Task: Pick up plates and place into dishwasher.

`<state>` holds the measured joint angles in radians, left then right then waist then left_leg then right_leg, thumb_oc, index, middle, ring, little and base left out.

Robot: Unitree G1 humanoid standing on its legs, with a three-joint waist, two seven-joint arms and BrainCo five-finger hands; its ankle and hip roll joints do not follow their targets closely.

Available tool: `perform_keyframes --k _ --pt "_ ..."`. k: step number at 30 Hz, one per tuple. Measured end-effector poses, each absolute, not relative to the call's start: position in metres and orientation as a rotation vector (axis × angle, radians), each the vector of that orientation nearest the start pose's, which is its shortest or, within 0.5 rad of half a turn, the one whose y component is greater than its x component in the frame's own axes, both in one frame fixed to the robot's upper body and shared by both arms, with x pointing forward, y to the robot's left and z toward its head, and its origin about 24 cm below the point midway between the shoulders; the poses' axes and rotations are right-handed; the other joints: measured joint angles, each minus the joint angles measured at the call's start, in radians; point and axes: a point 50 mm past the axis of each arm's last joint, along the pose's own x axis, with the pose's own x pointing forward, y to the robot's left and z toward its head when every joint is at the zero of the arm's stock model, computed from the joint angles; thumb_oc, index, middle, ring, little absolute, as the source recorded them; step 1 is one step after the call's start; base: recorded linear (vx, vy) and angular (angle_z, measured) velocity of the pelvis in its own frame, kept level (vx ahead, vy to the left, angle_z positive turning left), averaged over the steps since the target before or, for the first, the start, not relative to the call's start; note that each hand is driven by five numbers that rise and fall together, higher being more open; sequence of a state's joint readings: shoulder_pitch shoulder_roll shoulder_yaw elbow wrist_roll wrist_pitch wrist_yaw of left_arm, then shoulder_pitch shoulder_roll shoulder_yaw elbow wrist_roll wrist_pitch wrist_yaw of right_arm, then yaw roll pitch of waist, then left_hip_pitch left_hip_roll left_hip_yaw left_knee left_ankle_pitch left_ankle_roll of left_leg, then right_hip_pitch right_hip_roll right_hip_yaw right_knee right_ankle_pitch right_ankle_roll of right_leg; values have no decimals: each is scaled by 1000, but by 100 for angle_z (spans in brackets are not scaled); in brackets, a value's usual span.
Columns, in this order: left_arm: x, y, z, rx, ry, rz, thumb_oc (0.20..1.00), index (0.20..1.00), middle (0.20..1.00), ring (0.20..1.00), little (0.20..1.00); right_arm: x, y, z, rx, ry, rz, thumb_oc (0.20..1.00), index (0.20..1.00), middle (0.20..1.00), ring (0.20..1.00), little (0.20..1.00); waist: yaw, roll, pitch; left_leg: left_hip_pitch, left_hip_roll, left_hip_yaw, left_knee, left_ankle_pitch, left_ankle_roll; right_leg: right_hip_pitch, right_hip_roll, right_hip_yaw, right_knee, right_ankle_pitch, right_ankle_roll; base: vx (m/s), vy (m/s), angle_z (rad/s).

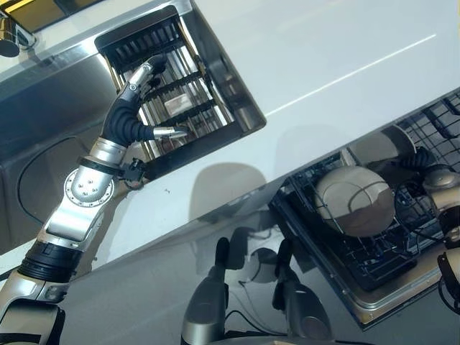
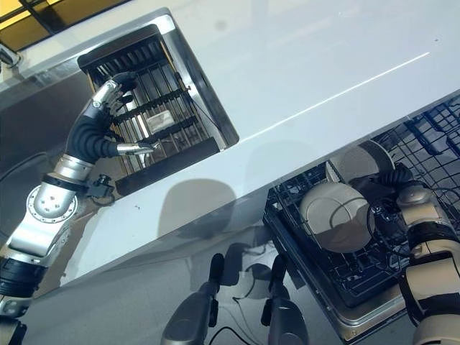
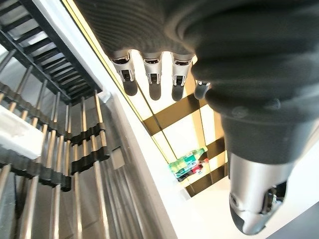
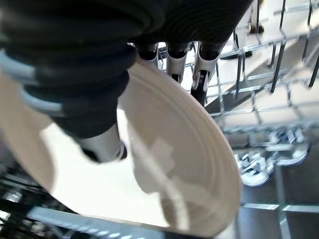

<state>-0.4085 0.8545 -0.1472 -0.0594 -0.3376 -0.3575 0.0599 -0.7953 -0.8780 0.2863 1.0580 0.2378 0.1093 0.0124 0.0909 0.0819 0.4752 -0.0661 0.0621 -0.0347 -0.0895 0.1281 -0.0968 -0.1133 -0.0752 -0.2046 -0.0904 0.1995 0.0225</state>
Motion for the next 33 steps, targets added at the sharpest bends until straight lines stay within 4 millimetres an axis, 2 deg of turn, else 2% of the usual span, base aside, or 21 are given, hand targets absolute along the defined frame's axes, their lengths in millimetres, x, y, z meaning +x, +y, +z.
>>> perform_keyframes --k 4,7,11,14,19,21,23,28,29,30,31,33 --pt "284 214 228 482 -733 -216 1000 1000 1000 1000 1000 329 -382 143 -438 238 -485 1000 1000 1000 1000 1000 -2 -1 0 39 0 4 1 -3 -1 38 0 0 0 -11 11 47 60 0" --pt "283 212 218 459 -705 -229 1000 1000 1000 1000 1000 313 -393 134 -350 188 -575 1000 1000 1000 1000 1000 -3 -7 -2 75 0 7 2 -14 0 74 -1 2 0 -21 11 85 41 0" --pt "283 209 209 425 -686 -236 1000 1000 1000 1000 1000 290 -402 99 -249 234 -700 1000 1000 1000 1000 1000 -9 -31 -7 99 -1 17 51 -47 4 116 -2 10 2 -26 8 100 32 -8" --pt "283 208 206 424 -679 -236 1000 1000 1000 1000 1000 279 -397 74 -195 266 -751 1000 1000 1000 1000 1000 -24 -47 -6 125 -3 30 80 -67 8 147 -4 23 6 -30 6 55 53 -12" --pt "284 198 198 385 -667 -265 1000 1000 1000 1000 1000 265 -386 39 -167 344 -772 1000 1000 1000 1000 1000 -53 -51 -5 123 -10 34 175 -119 23 141 -20 31 102 -76 10 -22 51 -4" --pt "285 195 197 377 -667 -272 1000 1000 1000 1000 1000 264 -381 30 -152 365 -759 1000 1000 1000 1000 1000 -51 -56 -3 98 -12 37 237 -152 27 115 -34 29 178 -115 6 -102 47 -6" --pt "285 194 201 377 -680 -273 1000 1000 1000 1000 1000 267 -380 32 -147 353 -744 1000 1000 1000 1000 1000 -48 -59 -1 27 -20 36 339 -191 34 34 -55 27 282 -155 8 -118 48 0" --pt "286 194 203 377 -685 -271 1000 1000 1000 1000 1000 277 -377 35 -49 339 -726 1000 1000 1000 1000 1000 -47 -57 20 -155 -36 31 568 -273 70 -126 -107 21 488 -212 25 -101 39 4" --pt "286 192 211 388 -709 -274 1000 1000 1000 1000 1000 279 -376 35 -25 340 -730 1000 1000 1000 1000 1000 -42 -55 24 -192 -40 37 621 -293 76 -168 -124 20 593 -260 19 -69 59 2" --pt "286 193 217 397 -727 -268 1000 1000 1000 1000 1000 282 -375 39 -3 326 -734 1000 1000 1000 1000 1000 -35 -54 25 -222 -43 38 672 -317 75 -200 -129 17 718 -338 6 -66 60 1" --pt "285 193 222 403 -749 -262 1000 1000 1000 1000 1000 284 -377 43 15 318 -739 1000 1000 1000 1000 1000 -33 -51 30 -243 -53 46 721 -334 72 -217 -132 21 773 -416 -4 -58 49 -1" --pt "284 193 229 416 -774 -264 1000 1000 1000 1000 1000 290 -379 52 38 289 -743 1000 1000 1000 1000 1000 -27 -41 33 -285 -59 52 760 -340 73 -268 -140 33 815 -425 -8 -70 51 -6"
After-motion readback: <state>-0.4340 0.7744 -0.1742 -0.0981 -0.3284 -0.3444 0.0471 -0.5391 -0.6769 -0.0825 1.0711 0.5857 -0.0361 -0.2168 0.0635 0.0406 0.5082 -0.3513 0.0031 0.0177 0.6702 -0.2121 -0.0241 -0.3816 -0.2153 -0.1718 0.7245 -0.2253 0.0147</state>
